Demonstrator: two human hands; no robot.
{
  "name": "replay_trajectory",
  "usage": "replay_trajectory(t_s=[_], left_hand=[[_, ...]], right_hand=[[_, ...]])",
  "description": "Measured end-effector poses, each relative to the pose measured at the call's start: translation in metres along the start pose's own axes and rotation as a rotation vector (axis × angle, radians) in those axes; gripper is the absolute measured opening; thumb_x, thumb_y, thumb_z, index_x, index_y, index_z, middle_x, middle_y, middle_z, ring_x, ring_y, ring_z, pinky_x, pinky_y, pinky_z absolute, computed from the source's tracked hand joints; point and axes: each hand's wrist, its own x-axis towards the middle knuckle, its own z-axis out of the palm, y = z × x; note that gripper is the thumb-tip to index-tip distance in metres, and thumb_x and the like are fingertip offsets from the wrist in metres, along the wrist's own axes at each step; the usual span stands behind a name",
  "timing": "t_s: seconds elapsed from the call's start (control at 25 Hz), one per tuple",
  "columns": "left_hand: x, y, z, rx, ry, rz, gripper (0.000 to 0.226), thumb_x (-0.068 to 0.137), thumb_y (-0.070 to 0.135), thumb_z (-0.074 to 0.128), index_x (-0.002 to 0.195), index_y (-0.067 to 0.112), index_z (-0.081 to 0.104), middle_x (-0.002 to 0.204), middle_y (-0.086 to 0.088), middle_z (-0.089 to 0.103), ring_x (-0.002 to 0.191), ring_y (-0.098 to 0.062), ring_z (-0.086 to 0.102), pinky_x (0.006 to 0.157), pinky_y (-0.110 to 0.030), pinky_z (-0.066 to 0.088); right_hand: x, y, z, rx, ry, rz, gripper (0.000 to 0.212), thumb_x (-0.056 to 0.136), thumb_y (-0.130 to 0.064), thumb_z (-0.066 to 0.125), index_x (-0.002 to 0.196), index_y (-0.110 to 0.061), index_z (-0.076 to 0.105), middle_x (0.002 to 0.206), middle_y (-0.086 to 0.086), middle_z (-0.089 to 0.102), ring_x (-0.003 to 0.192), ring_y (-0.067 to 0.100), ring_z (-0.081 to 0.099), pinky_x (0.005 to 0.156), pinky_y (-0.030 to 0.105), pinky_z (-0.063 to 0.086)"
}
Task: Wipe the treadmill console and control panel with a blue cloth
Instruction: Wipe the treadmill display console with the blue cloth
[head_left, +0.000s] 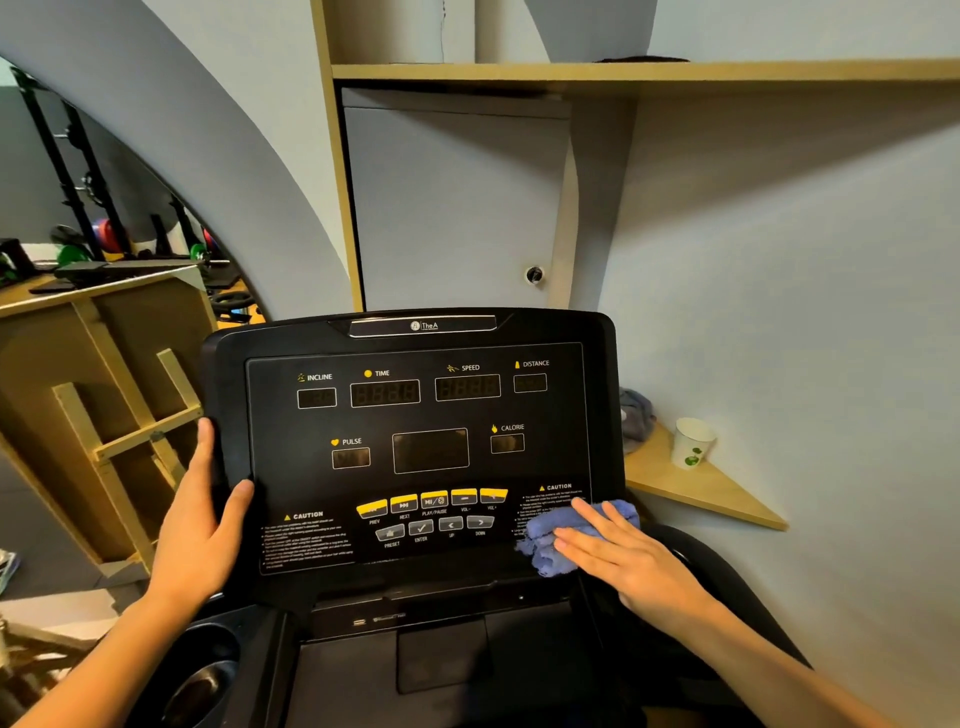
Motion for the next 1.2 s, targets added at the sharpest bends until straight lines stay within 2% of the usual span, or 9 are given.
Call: replay_trajectory(t_s=[0.08,0.16,0.32,0.44,0.56,0.64,0.8,0.96,1.2], left_hand=[[0.001,-0.001,0.003,0.002,0.007,-0.012,0.078,0.097,0.039,0.049,0.156,0.038,-0.002,0.162,0.005,0.018,0.144,-0.021,0.026,0.113,-0.044,0.025],[0.002,-0.003,0.007,-0.007,0.018,-0.014,0.079,0.097,0.036,0.05,0.155,0.039,-0.004,0.162,0.008,0.014,0.146,-0.023,0.025,0.114,-0.043,0.024],[0.004,-0.004,0.012,-0.006,0.043,-0.004,0.081,0.097,0.033,0.05,0.156,0.036,-0.005,0.161,0.012,0.01,0.148,-0.021,0.02,0.117,-0.044,0.02],[0.004,-0.006,0.014,0.004,0.044,-0.009,0.084,0.096,0.027,0.052,0.156,0.038,-0.006,0.164,0.004,0.013,0.148,-0.025,0.022,0.117,-0.048,0.022],[0.004,-0.006,0.015,0.01,0.064,-0.01,0.082,0.096,0.034,0.052,0.156,0.037,-0.004,0.163,0.002,0.015,0.146,-0.022,0.024,0.115,-0.043,0.022],[0.004,-0.004,0.015,0.01,0.071,-0.005,0.082,0.097,0.028,0.052,0.156,0.037,-0.004,0.163,-0.001,0.017,0.145,-0.022,0.025,0.113,-0.042,0.023],[0.004,-0.003,0.016,0.005,0.061,-0.017,0.083,0.096,0.028,0.052,0.155,0.04,-0.004,0.163,-0.003,0.019,0.144,-0.026,0.029,0.112,-0.042,0.025],[0.005,-0.007,0.016,-0.007,0.063,-0.014,0.082,0.091,0.044,0.049,0.155,0.041,-0.004,0.161,-0.005,0.024,0.142,-0.028,0.033,0.113,-0.045,0.027],[0.005,-0.006,0.015,-0.039,0.058,-0.012,0.081,0.094,0.043,0.049,0.155,0.04,-0.003,0.16,-0.007,0.027,0.137,-0.013,0.03,0.112,-0.042,0.026]], right_hand=[[0.001,0.008,-0.006,0.012,0.056,0.005,0.098,0.064,0.012,0.076,0.148,-0.017,0.035,0.163,-0.007,0.006,0.147,0.031,0.017,0.119,0.047,0.013],[0.005,0.018,-0.009,0.003,0.114,0.009,0.093,0.067,0.014,0.072,0.147,-0.016,0.037,0.163,-0.005,0.013,0.146,0.034,0.019,0.118,0.05,0.017],[0.019,0.037,-0.014,-0.051,0.212,0.031,0.063,0.084,0.01,0.043,0.143,-0.011,0.045,0.153,0.002,0.04,0.144,0.039,0.023,0.111,0.058,0.028],[0.033,0.051,-0.023,-0.054,0.28,0.084,0.07,0.077,0.019,0.049,0.141,-0.009,0.047,0.149,0.006,0.044,0.144,0.041,0.024,0.114,0.058,0.024],[0.053,0.063,-0.033,-0.042,0.356,0.129,0.067,0.08,0.016,0.04,0.143,-0.008,0.042,0.149,0.008,0.044,0.143,0.043,0.023,0.114,0.059,0.023],[0.07,0.073,-0.044,-0.04,0.393,0.168,0.064,0.082,0.013,0.036,0.142,-0.007,0.044,0.149,0.01,0.044,0.144,0.044,0.021,0.114,0.059,0.023],[0.106,0.082,-0.064,-0.039,0.468,0.346,0.088,0.063,0.033,0.052,0.142,-0.006,0.045,0.15,0.01,0.042,0.145,0.04,0.019,0.114,0.06,0.024],[0.133,0.076,-0.07,0.016,0.548,0.485,0.088,0.066,0.033,0.053,0.143,-0.009,0.045,0.152,0.005,0.039,0.147,0.036,0.013,0.119,0.052,0.015],[0.177,0.054,-0.078,0.178,0.629,0.818,0.089,0.07,0.029,0.046,0.149,-0.007,0.032,0.158,0.006,0.015,0.147,0.032,-0.003,0.118,0.057,0.003]])
